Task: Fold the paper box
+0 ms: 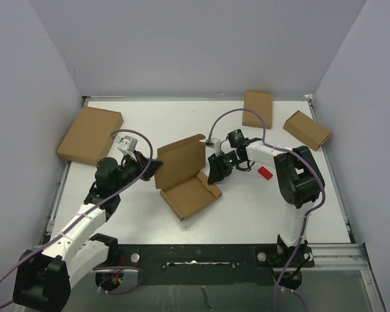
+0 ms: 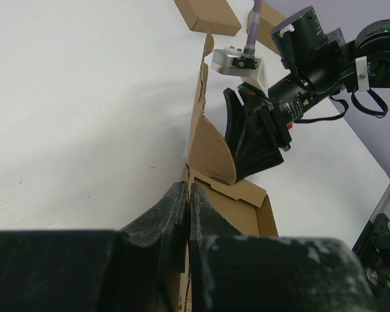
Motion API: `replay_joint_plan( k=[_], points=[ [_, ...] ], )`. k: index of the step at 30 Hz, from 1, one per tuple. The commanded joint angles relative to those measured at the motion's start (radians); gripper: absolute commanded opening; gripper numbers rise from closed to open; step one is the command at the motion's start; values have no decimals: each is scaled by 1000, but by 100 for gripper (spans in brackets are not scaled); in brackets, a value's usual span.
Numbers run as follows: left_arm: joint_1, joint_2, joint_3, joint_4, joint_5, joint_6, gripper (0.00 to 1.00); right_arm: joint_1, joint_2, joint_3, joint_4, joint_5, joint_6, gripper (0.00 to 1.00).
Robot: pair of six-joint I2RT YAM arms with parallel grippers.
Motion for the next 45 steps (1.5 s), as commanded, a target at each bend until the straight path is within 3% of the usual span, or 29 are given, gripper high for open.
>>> replay_joint_plan(
  k=[1, 15, 21, 25, 29, 34, 45],
  points=[
    [-6, -35, 2, 35, -17, -7, 0, 26, -45, -6, 8, 54, -31, 35],
    [-6, -54, -21, 28, -39, -25, 0, 75, -55, -5, -4, 206, -75, 24],
    [-8, -66, -40, 38, -34, -38, 0, 118, -85, -10, 6, 358, -91, 0],
    [-9, -66, -50, 46, -29, -47, 0, 143, -91, -9, 5, 435, -108, 0],
    [-9, -64, -59, 53, -31, -52, 0, 149, -92, -5, -1, 415, -119, 0],
    [-11, -68, -68, 56, -35, -54, 0, 122, -107, -3, -6, 278, -115, 23],
    [-11, -73, -70, 57, -37, -57, 0, 86, -124, -16, 4, 245, -106, 27]
  ],
)
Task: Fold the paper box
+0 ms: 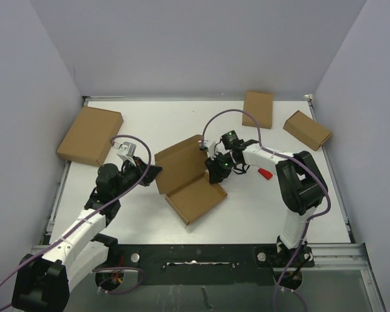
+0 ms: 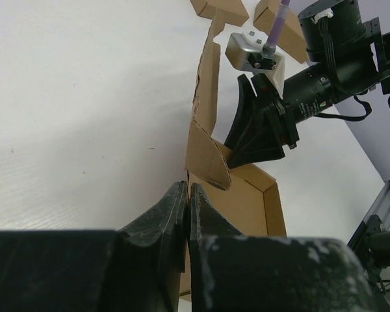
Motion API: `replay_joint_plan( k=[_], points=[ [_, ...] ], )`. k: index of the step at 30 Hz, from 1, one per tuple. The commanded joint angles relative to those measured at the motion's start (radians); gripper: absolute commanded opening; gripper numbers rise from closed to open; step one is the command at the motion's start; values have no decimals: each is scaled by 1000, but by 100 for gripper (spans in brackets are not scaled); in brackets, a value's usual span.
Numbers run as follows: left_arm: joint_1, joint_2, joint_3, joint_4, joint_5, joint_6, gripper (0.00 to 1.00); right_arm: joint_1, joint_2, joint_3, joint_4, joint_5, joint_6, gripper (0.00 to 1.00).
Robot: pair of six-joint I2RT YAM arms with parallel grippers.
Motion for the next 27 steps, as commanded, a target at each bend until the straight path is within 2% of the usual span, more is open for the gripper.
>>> replay_joint_plan(
  k=[1, 6, 12, 15, 18, 22, 24, 27],
  points=[
    [-4, -24, 12, 53, 1, -4, 0, 1, -42, 6, 14, 3, -19, 27],
    [-5, -27, 11, 53, -2, -8, 0, 29, -19, 18, -1, 91, -33, 26],
    [-5, -33, 9, 53, -9, -14, 0, 33, -18, 22, 3, 195, -23, 0],
    [-6, -30, 12, 54, -9, -17, 0, 34, -24, 20, 8, 226, -19, 0],
    [-7, -26, 12, 56, -10, -14, 0, 32, -29, 25, 2, 177, -20, 0],
    [-7, -22, 10, 56, -14, -9, 0, 13, -46, 25, -7, 91, -28, 28],
    [-6, -20, 5, 57, -23, -6, 0, 1, -55, 24, -15, 71, -36, 33],
    [-8, -15, 1, 67, -29, -6, 0, -18, -64, 23, -28, 61, -49, 34]
  ],
)
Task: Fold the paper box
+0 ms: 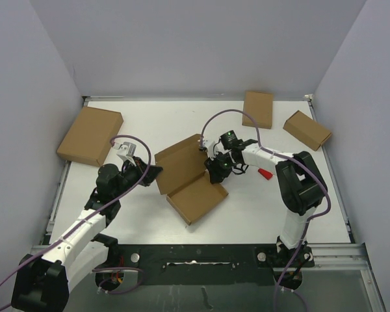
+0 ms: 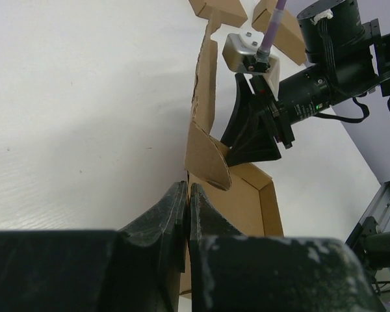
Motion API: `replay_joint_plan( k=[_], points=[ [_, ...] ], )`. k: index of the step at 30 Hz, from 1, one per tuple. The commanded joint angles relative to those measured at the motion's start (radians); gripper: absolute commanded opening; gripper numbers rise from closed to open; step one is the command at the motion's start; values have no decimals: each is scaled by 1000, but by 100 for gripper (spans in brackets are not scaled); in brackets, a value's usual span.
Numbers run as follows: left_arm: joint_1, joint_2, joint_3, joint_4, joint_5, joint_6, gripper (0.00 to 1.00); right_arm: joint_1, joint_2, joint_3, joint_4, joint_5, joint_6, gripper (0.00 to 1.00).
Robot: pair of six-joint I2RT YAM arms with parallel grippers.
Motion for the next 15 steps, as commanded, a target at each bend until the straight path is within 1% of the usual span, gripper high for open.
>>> replay_joint_plan(
  k=[1, 6, 11, 15],
  points=[
    [-1, -7, 2, 73, -22, 11, 0, -31, -66, 11, -23, -26, -43, 34],
    [0, 3, 3, 83, -24, 11, 0, -26, -85, -5, -46, -46, -77, 36],
    [-1, 10, 3, 95, -26, 8, 0, -8, -71, -11, -55, -26, -88, 36],
    [-1, 15, 2, 108, -21, -1, 0, -3, -60, -10, -47, 14, -78, 26]
  ],
)
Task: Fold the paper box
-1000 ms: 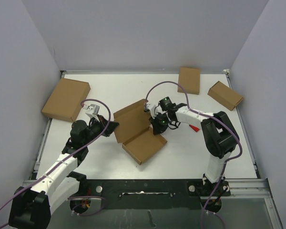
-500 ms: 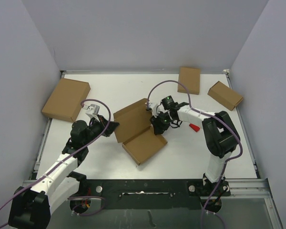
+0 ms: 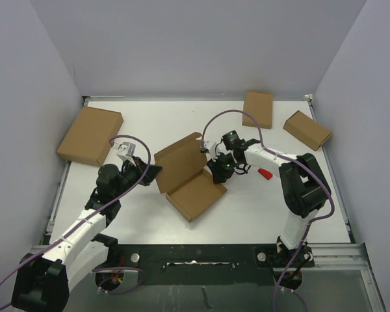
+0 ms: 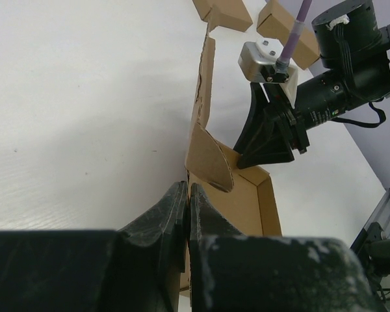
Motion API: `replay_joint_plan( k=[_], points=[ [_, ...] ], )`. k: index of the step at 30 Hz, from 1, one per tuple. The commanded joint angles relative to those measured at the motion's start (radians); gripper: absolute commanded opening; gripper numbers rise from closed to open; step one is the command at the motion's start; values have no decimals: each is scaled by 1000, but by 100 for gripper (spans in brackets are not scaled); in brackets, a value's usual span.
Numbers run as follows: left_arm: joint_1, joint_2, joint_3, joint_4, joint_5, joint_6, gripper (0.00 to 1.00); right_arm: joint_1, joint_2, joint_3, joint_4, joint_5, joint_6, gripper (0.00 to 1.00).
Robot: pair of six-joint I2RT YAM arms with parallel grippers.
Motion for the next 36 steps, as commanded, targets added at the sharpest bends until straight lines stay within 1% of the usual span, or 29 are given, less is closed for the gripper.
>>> replay_joint_plan(
  k=[1, 4, 5, 6, 8, 9, 11, 12, 14, 15, 16, 17, 19, 21, 24, 26, 27, 28, 29, 30, 31, 33, 36],
  points=[
    [0, 10, 8, 94, 0, -2, 0, 12, -23, 2, 7, 34, -7, 22],
    [-2, 15, 5, 101, 6, -6, 0, 12, -24, 4, 14, 44, 5, 7],
    [-3, 18, 4, 104, 10, -8, 0, 10, -29, 2, 17, 45, 8, 4],
    [-4, 21, 5, 108, 15, -11, 0, 9, -35, 1, 22, 44, 10, 3],
    [-6, 29, 7, 120, 32, -21, 0, 5, -54, -4, 33, 37, 9, 3],
    [-8, 32, 10, 125, 39, -26, 0, 1, -63, -4, 34, 28, 8, 7],
    [-10, 40, 17, 129, 44, -35, 0, -18, -79, -4, 32, 10, -2, 20],
    [-10, 44, 18, 129, 43, -41, 2, -30, -92, -6, 32, 5, -8, 25],
    [-10, 55, 20, 127, 39, -50, 17, -59, -106, -9, 29, -12, -16, 30],
    [-10, 59, 23, 122, 37, -52, 23, -76, -113, -9, 26, -30, -22, 32],
    [-10, 62, 28, 115, 36, -55, 32, -98, -122, -12, 23, -50, -30, 35],
    [-10, 66, 32, 107, 36, -58, 39, -115, -132, -14, 18, -74, -41, 38],
    [-9, 62, 42, 80, 35, -65, 47, -145, -161, -15, -3, -133, -78, 42],
    [-8, 39, 54, 27, 20, -67, 57, -191, -205, -24, -25, -199, -121, 44],
    [-6, -27, 78, -115, -31, -85, 69, -297, -301, -57, -37, -313, -160, 48],
    [-5, -92, 119, -276, -80, -108, 77, -401, -373, -90, -26, -383, -163, 54],
    [-4, -125, 140, -355, -97, -112, 78, -461, -410, -108, -18, -403, -160, 60],
    [-4, -162, 154, -415, -109, -116, 79, -521, -441, -125, -10, -406, -158, 65],
    [-3, -199, 160, -467, -121, -120, 82, -575, -464, -142, 1, -393, -152, 73],
    [-4, -239, 159, -504, -133, -128, 88, -627, -477, -156, 14, -351, -142, 81],
    [-3, -275, 154, -535, -150, -152, 97, -672, -478, -162, 15, -318, -142, 84],
    [-3, -359, 140, -580, -167, -181, 98, -730, -451, -148, -21, -250, -172, 86],
    [-2, -428, 126, -635, -157, -211, 98, -735, -382, -113, -83, -158, -204, 86]
  ],
)
